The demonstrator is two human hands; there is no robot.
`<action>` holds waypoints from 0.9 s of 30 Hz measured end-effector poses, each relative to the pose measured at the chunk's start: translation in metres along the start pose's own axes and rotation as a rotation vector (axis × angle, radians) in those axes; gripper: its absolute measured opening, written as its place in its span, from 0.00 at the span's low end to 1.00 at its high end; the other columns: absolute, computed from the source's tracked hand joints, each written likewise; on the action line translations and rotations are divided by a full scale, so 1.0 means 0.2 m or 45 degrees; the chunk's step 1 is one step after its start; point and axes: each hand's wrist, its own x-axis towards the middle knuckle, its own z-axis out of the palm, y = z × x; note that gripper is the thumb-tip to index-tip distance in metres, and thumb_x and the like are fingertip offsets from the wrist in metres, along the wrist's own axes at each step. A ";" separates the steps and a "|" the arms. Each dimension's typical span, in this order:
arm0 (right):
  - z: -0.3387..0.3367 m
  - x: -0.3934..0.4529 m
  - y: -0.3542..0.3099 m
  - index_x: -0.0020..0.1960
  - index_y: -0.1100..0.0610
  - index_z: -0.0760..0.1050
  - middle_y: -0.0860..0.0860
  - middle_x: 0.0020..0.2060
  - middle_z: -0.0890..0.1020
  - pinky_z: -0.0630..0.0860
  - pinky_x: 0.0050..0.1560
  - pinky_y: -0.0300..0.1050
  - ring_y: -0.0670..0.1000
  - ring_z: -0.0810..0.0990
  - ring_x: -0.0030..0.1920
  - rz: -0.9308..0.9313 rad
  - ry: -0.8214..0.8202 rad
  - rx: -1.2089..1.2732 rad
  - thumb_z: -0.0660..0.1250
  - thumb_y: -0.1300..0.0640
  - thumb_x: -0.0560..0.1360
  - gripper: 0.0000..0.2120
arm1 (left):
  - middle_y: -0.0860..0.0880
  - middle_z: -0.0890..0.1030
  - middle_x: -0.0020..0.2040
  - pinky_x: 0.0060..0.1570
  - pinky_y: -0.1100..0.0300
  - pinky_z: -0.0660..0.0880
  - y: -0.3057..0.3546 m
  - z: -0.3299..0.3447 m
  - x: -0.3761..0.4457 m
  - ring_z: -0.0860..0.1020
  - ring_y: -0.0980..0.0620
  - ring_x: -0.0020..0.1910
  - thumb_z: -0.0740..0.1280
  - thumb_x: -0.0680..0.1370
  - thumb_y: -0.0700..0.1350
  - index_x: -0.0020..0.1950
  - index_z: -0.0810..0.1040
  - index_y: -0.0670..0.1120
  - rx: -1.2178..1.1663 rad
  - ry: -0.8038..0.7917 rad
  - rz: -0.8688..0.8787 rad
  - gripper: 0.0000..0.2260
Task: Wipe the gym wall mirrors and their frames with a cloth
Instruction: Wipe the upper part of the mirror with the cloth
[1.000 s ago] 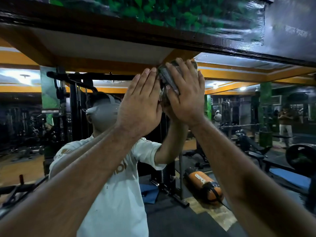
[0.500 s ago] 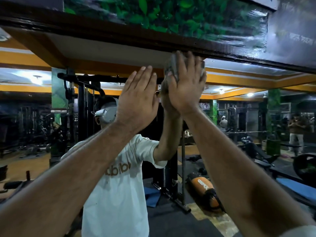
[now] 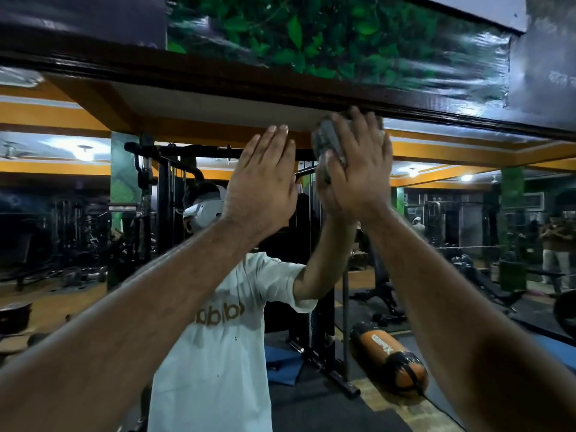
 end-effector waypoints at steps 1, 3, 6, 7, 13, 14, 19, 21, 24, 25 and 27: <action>0.00 0.00 -0.01 0.82 0.47 0.62 0.53 0.82 0.61 0.51 0.80 0.66 0.57 0.54 0.83 0.165 0.042 -0.033 0.53 0.43 0.81 0.30 | 0.38 0.60 0.81 0.80 0.47 0.52 -0.01 -0.01 0.00 0.56 0.42 0.81 0.53 0.82 0.51 0.79 0.63 0.37 0.005 -0.003 0.017 0.28; 0.03 0.02 -0.09 0.83 0.47 0.60 0.54 0.82 0.61 0.53 0.79 0.69 0.58 0.55 0.83 0.426 0.100 -0.128 0.50 0.40 0.80 0.32 | 0.38 0.62 0.80 0.80 0.46 0.53 -0.03 -0.01 -0.02 0.58 0.42 0.80 0.57 0.83 0.49 0.78 0.64 0.37 0.004 0.025 0.014 0.26; 0.08 -0.01 -0.21 0.82 0.48 0.63 0.54 0.81 0.63 0.53 0.79 0.68 0.59 0.57 0.82 0.114 0.048 -0.108 0.53 0.41 0.81 0.31 | 0.37 0.64 0.79 0.80 0.45 0.54 -0.07 -0.02 -0.04 0.59 0.42 0.80 0.52 0.82 0.52 0.78 0.64 0.37 0.016 0.044 -0.014 0.28; 0.09 -0.04 -0.21 0.81 0.49 0.64 0.53 0.81 0.64 0.53 0.79 0.67 0.58 0.57 0.82 -0.046 0.028 -0.087 0.55 0.42 0.81 0.30 | 0.38 0.64 0.79 0.80 0.45 0.54 -0.08 -0.02 -0.05 0.59 0.42 0.80 0.50 0.82 0.52 0.78 0.64 0.37 0.025 0.035 -0.009 0.29; 0.06 0.02 -0.21 0.83 0.47 0.61 0.52 0.82 0.62 0.53 0.79 0.67 0.57 0.55 0.83 0.415 0.113 -0.123 0.52 0.41 0.81 0.31 | 0.38 0.61 0.80 0.80 0.44 0.53 -0.16 -0.01 -0.11 0.57 0.42 0.81 0.54 0.82 0.51 0.79 0.63 0.38 0.026 0.052 0.021 0.27; 0.07 0.04 -0.27 0.83 0.47 0.59 0.52 0.83 0.60 0.51 0.80 0.67 0.57 0.54 0.83 0.426 0.074 -0.124 0.51 0.40 0.81 0.32 | 0.38 0.61 0.80 0.80 0.44 0.54 -0.17 0.00 -0.11 0.57 0.42 0.81 0.52 0.82 0.52 0.79 0.62 0.38 0.028 0.057 0.034 0.28; 0.09 -0.04 -0.32 0.81 0.50 0.65 0.54 0.81 0.64 0.51 0.80 0.64 0.57 0.57 0.82 -0.111 0.026 -0.049 0.55 0.44 0.83 0.28 | 0.39 0.59 0.81 0.80 0.46 0.51 -0.18 0.00 -0.11 0.55 0.43 0.81 0.49 0.83 0.53 0.80 0.59 0.39 -0.021 0.049 0.066 0.29; 0.08 -0.03 -0.27 0.81 0.50 0.65 0.53 0.81 0.65 0.54 0.79 0.65 0.57 0.57 0.82 -0.012 0.068 -0.073 0.55 0.44 0.82 0.28 | 0.39 0.58 0.81 0.80 0.47 0.50 -0.20 -0.01 -0.11 0.54 0.43 0.81 0.48 0.83 0.53 0.81 0.59 0.39 -0.021 0.026 0.083 0.29; 0.09 0.02 -0.35 0.83 0.48 0.61 0.53 0.82 0.62 0.52 0.79 0.68 0.58 0.55 0.83 0.329 0.050 -0.094 0.53 0.43 0.81 0.30 | 0.39 0.58 0.81 0.80 0.47 0.50 -0.23 -0.04 -0.12 0.55 0.44 0.81 0.49 0.84 0.53 0.80 0.59 0.39 -0.044 0.001 0.087 0.28; 0.09 0.02 -0.39 0.83 0.48 0.60 0.53 0.82 0.61 0.50 0.80 0.67 0.58 0.53 0.83 0.304 0.002 -0.076 0.54 0.43 0.81 0.31 | 0.39 0.60 0.81 0.80 0.47 0.51 -0.24 -0.05 -0.13 0.56 0.43 0.81 0.49 0.83 0.52 0.80 0.60 0.39 -0.052 0.011 0.084 0.28; 0.09 -0.02 -0.43 0.82 0.49 0.62 0.53 0.82 0.61 0.48 0.80 0.64 0.58 0.54 0.83 0.026 -0.070 -0.039 0.55 0.44 0.81 0.30 | 0.38 0.63 0.80 0.80 0.47 0.52 -0.26 -0.07 -0.15 0.59 0.43 0.80 0.49 0.83 0.52 0.79 0.62 0.39 -0.065 0.033 0.087 0.28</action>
